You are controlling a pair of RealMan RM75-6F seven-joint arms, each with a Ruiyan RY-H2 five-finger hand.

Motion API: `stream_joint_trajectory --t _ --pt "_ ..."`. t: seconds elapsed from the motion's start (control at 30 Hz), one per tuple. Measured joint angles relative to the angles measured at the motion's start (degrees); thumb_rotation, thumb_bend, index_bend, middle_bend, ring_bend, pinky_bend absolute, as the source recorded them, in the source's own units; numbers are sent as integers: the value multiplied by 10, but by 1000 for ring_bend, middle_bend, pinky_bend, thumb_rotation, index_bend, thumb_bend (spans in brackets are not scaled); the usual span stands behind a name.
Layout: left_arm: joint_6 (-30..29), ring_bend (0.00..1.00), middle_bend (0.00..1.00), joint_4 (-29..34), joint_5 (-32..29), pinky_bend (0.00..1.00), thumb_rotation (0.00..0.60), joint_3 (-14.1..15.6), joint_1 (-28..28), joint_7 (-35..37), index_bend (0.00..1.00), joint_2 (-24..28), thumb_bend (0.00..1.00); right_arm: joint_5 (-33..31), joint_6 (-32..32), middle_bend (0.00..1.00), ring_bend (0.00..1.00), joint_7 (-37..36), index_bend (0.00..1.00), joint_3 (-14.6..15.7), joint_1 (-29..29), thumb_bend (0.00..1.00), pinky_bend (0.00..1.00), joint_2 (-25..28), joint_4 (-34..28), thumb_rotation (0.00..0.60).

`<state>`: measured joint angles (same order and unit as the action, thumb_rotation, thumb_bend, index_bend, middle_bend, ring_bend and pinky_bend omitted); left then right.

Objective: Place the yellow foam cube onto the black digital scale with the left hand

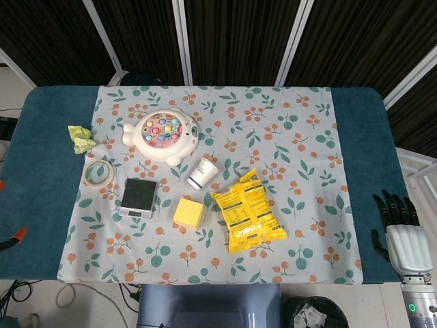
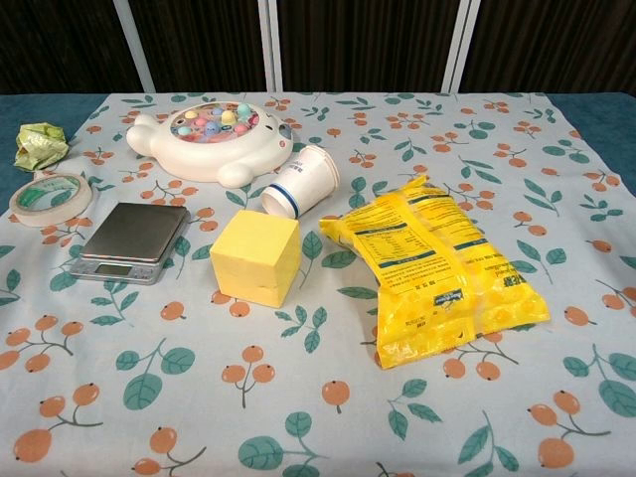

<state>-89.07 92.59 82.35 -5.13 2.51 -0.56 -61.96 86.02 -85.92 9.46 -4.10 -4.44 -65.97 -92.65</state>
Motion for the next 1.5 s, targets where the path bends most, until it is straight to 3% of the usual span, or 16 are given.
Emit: stream_joint_trajectory --t 0.67,0.83,0.97,1.07,1.17,1.23,1.27,1.33,1.5 --pt "11 0 0 4 0 0 600 4 3 -14 9 -1 148 -2 3 0 0 2 0 1 0 582 0 0 0 600" --pt "16 0 13 5 -1 0 600 6 4 -18 9 -1 226 -1 3 0 0 2 0 1 -1 582 0 -3 -1 600" --pt "18 9 44 5 14 10 600 11 6 -19 9 1 228 3 6 0 0 1 0 3 -3 582 0 -5 1 600" --pt "20 53 97 6 40 72 600 21 9 -15 9 4 228 -1 5 0 0 -4 0 1 -2 582 0 -5 3 600" --pt "24 153 218 8 70 203 600 32 14 -14 20 12 258 -3 3 0 0 -10 0 -1 -1 582 0 -4 3 600" --pt "25 303 355 10 85 375 600 37 18 -24 41 18 317 -2 4 0 0 -13 0 0 -1 582 0 -3 3 600" --pt "25 319 368 12 90 393 600 38 20 -32 43 20 325 -1 4 0 0 -13 0 0 -1 582 0 -3 3 600" --pt "28 467 496 19 107 549 600 40 26 -54 58 26 423 -1 7 0 0 -13 0 1 -2 582 0 -4 4 600" --pt "74 621 660 41 130 664 600 46 57 -65 84 37 577 1 14 0 0 -12 0 4 -5 582 0 -6 5 600"
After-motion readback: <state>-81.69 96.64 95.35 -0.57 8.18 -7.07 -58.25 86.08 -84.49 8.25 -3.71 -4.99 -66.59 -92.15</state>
